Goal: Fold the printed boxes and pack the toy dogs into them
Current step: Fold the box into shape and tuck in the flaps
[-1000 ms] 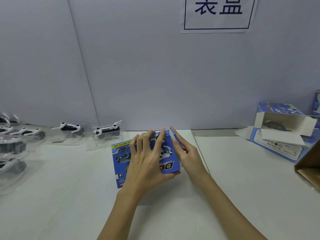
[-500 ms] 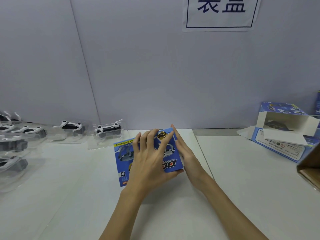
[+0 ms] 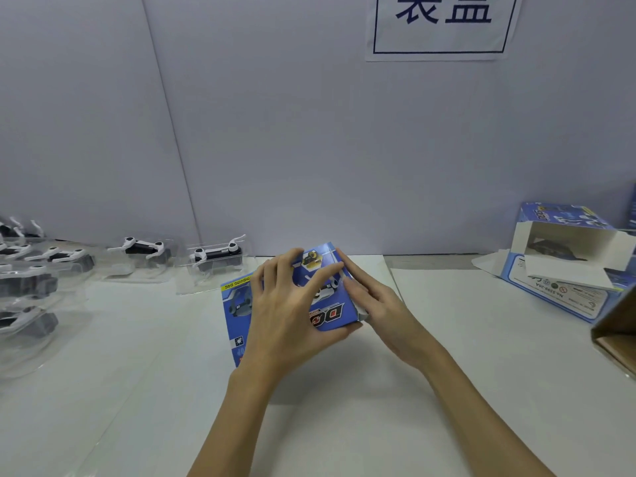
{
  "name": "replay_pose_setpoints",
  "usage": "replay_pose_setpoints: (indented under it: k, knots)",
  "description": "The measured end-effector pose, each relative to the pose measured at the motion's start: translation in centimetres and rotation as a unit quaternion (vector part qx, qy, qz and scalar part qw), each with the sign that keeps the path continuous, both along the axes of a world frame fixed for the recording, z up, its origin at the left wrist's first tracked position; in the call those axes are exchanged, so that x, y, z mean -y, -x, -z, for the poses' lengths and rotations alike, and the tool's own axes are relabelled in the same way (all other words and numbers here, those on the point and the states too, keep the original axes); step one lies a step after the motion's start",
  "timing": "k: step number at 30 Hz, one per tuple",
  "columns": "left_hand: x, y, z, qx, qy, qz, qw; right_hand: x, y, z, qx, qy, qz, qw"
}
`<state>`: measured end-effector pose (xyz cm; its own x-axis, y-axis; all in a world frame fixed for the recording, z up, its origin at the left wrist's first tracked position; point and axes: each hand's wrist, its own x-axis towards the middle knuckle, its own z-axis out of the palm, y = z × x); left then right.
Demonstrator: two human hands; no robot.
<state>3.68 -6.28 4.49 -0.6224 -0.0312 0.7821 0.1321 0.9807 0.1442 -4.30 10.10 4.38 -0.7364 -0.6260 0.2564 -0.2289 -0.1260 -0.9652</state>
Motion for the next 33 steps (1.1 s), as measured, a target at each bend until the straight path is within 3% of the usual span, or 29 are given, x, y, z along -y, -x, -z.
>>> replay_pose_setpoints:
  k: [5,11,23,33]
  knots:
    - [0.1,-0.3,-0.3,0.012,-0.018,0.008,1.0,1.2,-0.5,0.5,-0.072,-0.025,0.046,0.996]
    - [-0.3,-0.5,-0.4,0.027,-0.007,-0.001,1.0,1.8,-0.8,0.9,-0.059,0.003,0.067,0.996]
    - [0.2,0.2,0.2,0.008,0.006,-0.027,1.0,0.5,-0.7,-0.2,-0.001,-0.008,-0.042,0.999]
    - [0.0,0.4,0.0,0.013,-0.019,-0.019,1.0,2.3,-1.0,1.1,-0.056,-0.008,0.064,0.996]
